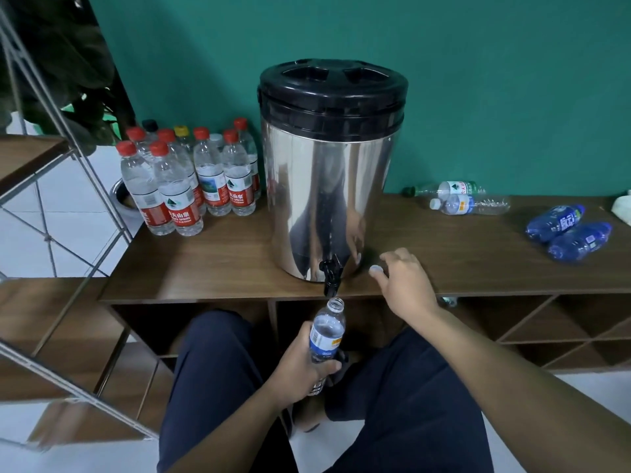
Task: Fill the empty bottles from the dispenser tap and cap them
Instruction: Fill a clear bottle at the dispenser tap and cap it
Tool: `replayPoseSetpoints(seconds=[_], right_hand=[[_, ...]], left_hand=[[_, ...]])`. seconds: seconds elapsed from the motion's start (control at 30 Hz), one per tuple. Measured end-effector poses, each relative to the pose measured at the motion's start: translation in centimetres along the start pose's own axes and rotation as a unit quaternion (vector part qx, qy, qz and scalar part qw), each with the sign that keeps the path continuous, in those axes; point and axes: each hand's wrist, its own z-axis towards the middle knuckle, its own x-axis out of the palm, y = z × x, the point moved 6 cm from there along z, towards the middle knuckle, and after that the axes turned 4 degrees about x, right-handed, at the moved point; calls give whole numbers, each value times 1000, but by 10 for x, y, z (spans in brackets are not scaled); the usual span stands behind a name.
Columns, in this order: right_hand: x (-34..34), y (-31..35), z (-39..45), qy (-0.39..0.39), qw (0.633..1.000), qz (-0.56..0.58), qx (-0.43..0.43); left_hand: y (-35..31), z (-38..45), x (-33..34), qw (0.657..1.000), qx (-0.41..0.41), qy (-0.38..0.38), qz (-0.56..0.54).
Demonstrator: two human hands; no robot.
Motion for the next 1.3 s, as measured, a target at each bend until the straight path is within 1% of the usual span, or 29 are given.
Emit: replayPoseSetpoints(seconds=[0.13, 0.23, 0.3, 0.4, 0.5, 0.57, 0.63, 0.8, 0.9, 1.0, 1.07, 1.17, 1.23, 1.3], right_hand=[[-36, 25, -15, -16, 995, 102, -6], [-59, 53, -27, 18, 974, 228, -3], [-70, 76, -33, 50, 957, 287, -12], [-72, 106, -36, 96, 951, 291, -38], [-63, 117, -33, 104, 966, 233, -47], [-58, 115, -28, 105, 970, 214, -37], [-56, 110, -26, 120, 962, 246, -11], [-47, 92, -32, 160, 899, 402, 73], [-32, 84, -34, 173, 851, 479, 126], [-15, 75, -38, 187, 809, 532, 162], [-6, 70, -41, 195, 797, 549, 163], [1, 63, -50, 171, 803, 546, 166], [6, 56, -63, 151, 824, 520, 166], [16, 50, -78, 147, 844, 495, 146]], left_hand=[[2, 2, -2, 1000, 4, -28, -8], [1, 2, -3, 999, 2, -38, -11], [-3, 4, -4, 999, 2, -42, -13], [-5, 5, -3, 999, 3, -52, -9], [-5, 7, 0, 998, 9, -66, -15], [-5, 9, 0, 997, 11, -72, -18], [-5, 10, 1, 997, 13, -75, -20], [-5, 11, 2, 997, 17, -76, -27], [-7, 11, 2, 996, 25, -77, -33], [-8, 10, 3, 996, 27, -77, -38], [-8, 9, 3, 996, 28, -77, -40], [-10, 8, 3, 996, 30, -79, -39], [-13, 8, 4, 995, 33, -81, -43], [-15, 8, 4, 995, 35, -84, -50]])
